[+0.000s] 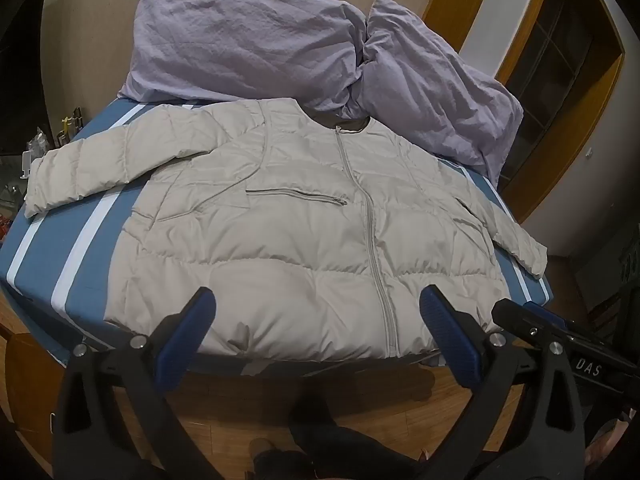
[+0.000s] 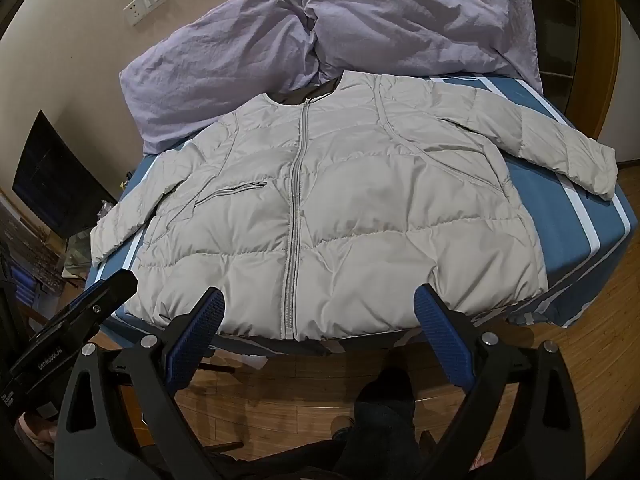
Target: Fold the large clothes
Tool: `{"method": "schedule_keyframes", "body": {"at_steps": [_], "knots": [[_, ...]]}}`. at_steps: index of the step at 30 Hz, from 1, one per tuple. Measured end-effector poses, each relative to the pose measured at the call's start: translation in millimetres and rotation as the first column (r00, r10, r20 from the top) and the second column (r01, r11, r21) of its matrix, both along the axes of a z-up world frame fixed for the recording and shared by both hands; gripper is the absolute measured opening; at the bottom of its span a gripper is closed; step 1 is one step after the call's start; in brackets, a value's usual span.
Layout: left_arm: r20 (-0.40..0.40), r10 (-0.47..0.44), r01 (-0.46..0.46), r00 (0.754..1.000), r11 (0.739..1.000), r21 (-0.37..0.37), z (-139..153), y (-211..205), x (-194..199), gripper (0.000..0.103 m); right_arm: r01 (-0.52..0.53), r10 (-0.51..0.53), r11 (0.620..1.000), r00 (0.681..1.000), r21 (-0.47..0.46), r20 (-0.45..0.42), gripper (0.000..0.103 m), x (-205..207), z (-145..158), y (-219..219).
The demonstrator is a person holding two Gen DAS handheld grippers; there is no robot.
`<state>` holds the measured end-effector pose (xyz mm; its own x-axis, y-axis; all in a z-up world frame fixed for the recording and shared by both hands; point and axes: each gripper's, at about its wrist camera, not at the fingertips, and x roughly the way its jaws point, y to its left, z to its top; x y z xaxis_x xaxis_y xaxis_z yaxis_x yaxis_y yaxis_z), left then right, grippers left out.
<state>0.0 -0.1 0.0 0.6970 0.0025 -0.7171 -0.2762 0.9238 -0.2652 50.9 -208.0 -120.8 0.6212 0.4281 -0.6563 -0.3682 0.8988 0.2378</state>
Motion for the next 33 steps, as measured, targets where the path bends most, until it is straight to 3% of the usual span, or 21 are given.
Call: {"method": "schedule_keyframes", "body": {"at_steps": [33], "knots": [[-0.011,0.003,-0.003,1.0,1.0,0.0,-0.4,0.1,0.2,0.101,0.0,0.0,1.0,1.0,0.0,-0.007,0.097,1.9,-2.5,0.6]]}}
